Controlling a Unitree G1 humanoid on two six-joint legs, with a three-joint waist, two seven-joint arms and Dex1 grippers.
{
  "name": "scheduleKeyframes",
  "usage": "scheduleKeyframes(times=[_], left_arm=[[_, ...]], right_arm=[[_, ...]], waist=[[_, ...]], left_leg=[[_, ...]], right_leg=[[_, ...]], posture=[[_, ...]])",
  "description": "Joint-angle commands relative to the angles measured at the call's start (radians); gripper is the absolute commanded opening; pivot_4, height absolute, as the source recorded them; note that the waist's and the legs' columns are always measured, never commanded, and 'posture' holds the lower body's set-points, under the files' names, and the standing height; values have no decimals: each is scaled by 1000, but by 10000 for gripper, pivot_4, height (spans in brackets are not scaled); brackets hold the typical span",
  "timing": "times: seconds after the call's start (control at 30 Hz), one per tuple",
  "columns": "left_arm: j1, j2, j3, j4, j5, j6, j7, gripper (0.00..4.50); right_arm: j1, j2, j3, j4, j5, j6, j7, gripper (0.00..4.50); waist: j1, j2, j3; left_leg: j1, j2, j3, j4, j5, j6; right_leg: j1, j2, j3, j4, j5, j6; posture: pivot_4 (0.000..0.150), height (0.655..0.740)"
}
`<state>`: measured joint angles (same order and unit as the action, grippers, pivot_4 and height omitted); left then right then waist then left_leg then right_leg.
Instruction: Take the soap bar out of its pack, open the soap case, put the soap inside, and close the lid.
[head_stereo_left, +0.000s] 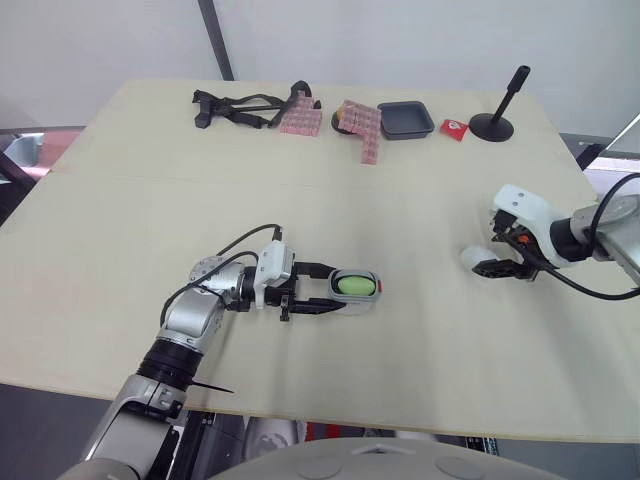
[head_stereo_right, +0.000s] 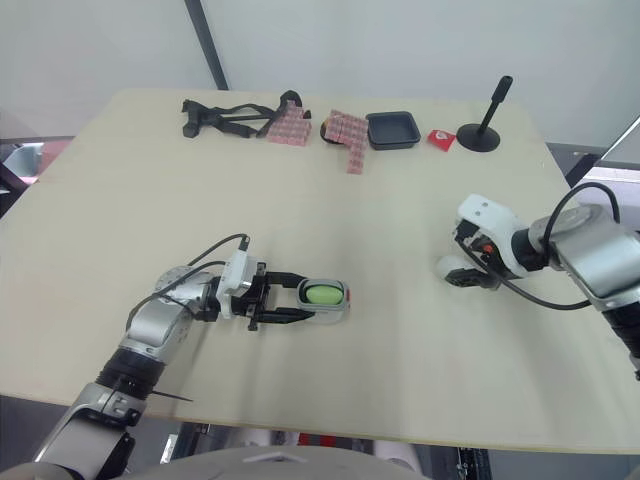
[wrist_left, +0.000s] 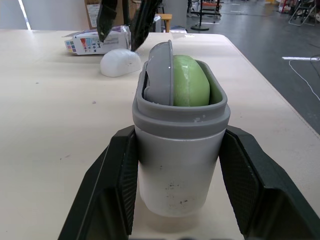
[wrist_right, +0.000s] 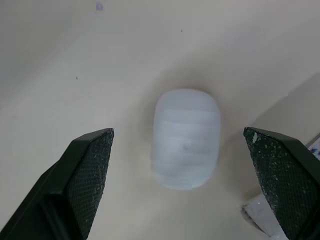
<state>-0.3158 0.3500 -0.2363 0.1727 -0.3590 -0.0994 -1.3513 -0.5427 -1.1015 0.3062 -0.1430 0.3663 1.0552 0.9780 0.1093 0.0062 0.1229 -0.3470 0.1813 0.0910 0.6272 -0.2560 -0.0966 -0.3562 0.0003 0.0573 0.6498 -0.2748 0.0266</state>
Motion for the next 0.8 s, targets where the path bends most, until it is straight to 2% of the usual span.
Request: scheduleKeyframes(times=[0.03, 0.73, 0.8], left_arm=[[4, 2, 2, -13, 8, -9, 12, 18801], [2, 0, -4, -21, 10, -7, 19, 18801], [2, 0, -5, -21, 11, -7, 21, 18801]], right_arm=[[-20, 14, -5, 14, -28, -7, 6, 44671], [24, 49, -9, 58, -69, -17, 3, 44671], [24, 53, -12, 62, -69, -17, 0, 39261]], waist=[[0, 0, 0], [2, 0, 0], [2, 0, 0]], left_leg=[[0, 0, 0, 0, 0, 0], [0, 0, 0, 0, 0, 0], [0, 0, 0, 0, 0, 0]], right_leg=[[0, 0, 0, 0, 0, 0], [0, 0, 0, 0, 0, 0], [0, 0, 0, 0, 0, 0]], posture=[[1500, 7400], [1500, 7400], [1500, 7400]])
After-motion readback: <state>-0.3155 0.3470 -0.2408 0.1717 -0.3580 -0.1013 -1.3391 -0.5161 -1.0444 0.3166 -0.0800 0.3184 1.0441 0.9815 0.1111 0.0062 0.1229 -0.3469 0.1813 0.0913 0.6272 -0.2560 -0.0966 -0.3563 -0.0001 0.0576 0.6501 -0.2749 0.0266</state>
